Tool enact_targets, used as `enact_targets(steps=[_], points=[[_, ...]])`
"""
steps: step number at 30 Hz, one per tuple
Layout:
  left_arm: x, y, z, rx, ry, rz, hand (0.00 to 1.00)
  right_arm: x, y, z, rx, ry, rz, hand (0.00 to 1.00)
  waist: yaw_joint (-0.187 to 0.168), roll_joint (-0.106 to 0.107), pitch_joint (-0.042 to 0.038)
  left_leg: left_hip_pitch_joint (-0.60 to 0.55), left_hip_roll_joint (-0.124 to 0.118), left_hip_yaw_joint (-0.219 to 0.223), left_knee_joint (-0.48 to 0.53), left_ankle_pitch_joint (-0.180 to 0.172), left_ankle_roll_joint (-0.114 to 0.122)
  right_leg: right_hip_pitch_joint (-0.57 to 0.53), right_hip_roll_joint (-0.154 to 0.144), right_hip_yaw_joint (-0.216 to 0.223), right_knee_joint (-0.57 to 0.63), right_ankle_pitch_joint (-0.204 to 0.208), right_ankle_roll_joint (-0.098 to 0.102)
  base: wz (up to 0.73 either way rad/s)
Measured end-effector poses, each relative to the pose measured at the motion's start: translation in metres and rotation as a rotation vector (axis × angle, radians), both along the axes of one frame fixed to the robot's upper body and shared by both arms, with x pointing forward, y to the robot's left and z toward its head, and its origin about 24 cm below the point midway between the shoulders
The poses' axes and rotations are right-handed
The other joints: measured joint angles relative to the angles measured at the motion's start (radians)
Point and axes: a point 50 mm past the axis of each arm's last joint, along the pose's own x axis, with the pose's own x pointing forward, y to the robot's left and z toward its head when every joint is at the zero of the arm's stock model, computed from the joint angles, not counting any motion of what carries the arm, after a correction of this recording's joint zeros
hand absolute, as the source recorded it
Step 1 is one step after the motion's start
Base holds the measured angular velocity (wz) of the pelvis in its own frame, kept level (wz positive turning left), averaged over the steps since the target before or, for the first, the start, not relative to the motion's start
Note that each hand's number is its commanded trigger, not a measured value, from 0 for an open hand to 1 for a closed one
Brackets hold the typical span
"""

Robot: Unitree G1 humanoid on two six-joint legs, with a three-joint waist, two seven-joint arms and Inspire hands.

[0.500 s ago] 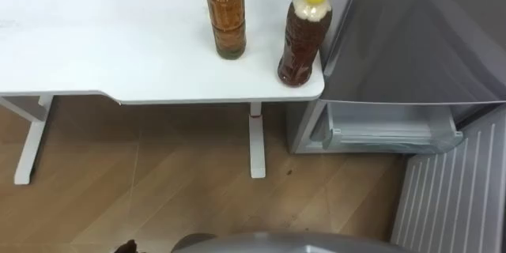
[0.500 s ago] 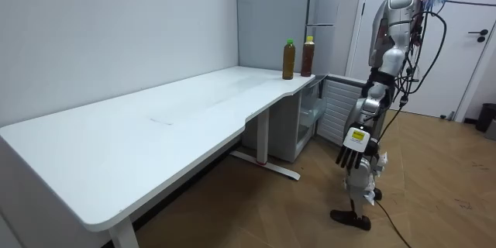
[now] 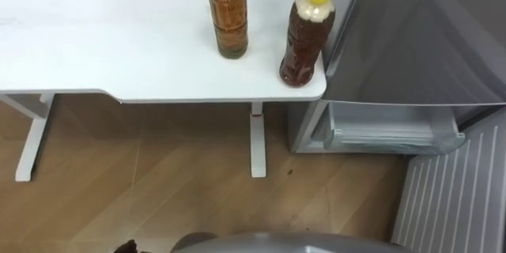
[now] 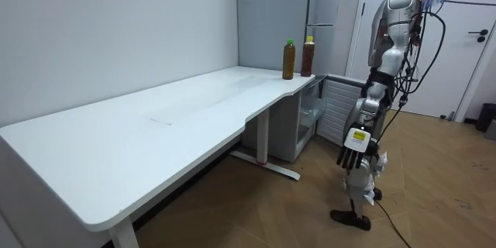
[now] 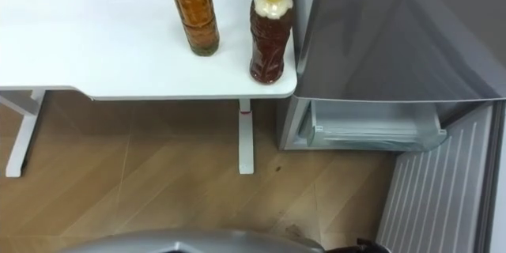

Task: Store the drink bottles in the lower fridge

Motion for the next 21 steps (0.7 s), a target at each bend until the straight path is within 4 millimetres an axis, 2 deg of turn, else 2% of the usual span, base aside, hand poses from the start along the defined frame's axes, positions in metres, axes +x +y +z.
enact_targets(steps=[9,13,15,21], points=[[-0.008,0.001,0.001,0.050,-0.068,0.422,0.00,-0.006,-0.002,0.000,-0.001,0.004,-0.054,0.00,0.005,0.012,-0.0007,0.011,0.000,0.002,0.000,0.000,0.000,0.008,0.000,0.003,0.001,0.000,0.000,-0.01],[-0.012,0.011,0.004,0.100,-0.109,0.661,0.00,-0.014,-0.004,0.000,-0.005,0.014,-0.096,0.00,0.032,0.018,-0.0001,0.032,0.000,0.007,-0.004,0.000,0.000,0.022,-0.002,0.008,0.000,-0.003,0.000,-0.04],[-0.016,0.016,0.006,0.130,-0.122,0.781,0.00,-0.014,-0.005,0.000,-0.008,0.012,-0.106,0.00,0.030,0.020,-0.0002,0.032,0.000,0.003,-0.002,-0.001,0.000,0.024,-0.002,0.001,0.002,-0.005,0.000,0.06],[-0.008,0.034,0.017,0.234,-0.204,1.090,0.00,-0.013,-0.010,0.002,-0.026,0.009,-0.114,0.00,0.034,0.031,-0.0020,0.026,-0.001,-0.013,0.000,-0.001,0.000,0.024,-0.002,-0.009,0.005,-0.005,0.000,0.05]])
